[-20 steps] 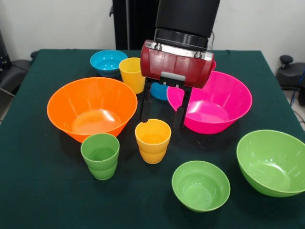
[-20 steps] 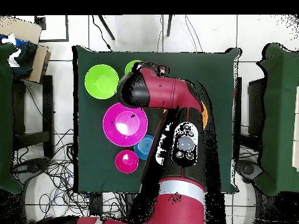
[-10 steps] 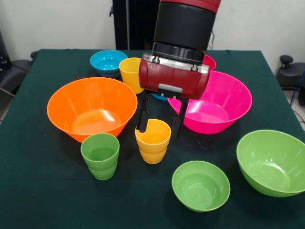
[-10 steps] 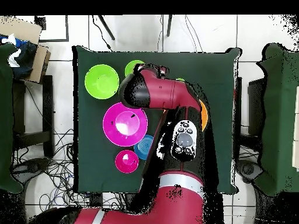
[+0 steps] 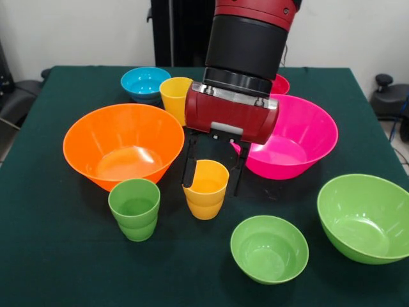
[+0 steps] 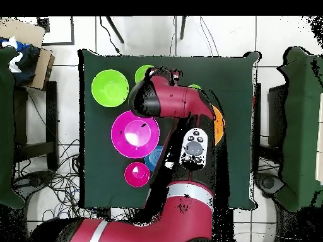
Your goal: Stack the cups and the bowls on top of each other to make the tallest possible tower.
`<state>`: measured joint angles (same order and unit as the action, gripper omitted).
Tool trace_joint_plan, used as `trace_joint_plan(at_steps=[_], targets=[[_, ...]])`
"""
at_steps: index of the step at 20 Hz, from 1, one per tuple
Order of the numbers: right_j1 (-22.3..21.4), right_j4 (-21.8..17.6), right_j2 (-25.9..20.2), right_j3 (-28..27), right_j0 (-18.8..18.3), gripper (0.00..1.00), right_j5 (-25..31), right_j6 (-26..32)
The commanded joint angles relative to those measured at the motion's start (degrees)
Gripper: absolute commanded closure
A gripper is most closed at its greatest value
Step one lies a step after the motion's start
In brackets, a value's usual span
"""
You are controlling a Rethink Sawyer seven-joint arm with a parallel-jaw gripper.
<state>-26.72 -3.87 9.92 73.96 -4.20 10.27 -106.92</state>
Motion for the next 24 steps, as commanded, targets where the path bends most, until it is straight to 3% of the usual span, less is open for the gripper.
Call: trace_joint_plan(at_steps=[1,9,24], targets=[[1.35,-1.44,-1.91,-0.98,1.92,0.00,-1.58,-5.97],[0.53,-0.86,-1.88,0.70,2.02,0.00,-0.70,-6.13],[-6.87,-1.51,-5.98,13.06,-2.42,0.00,3.67,-3.60]])
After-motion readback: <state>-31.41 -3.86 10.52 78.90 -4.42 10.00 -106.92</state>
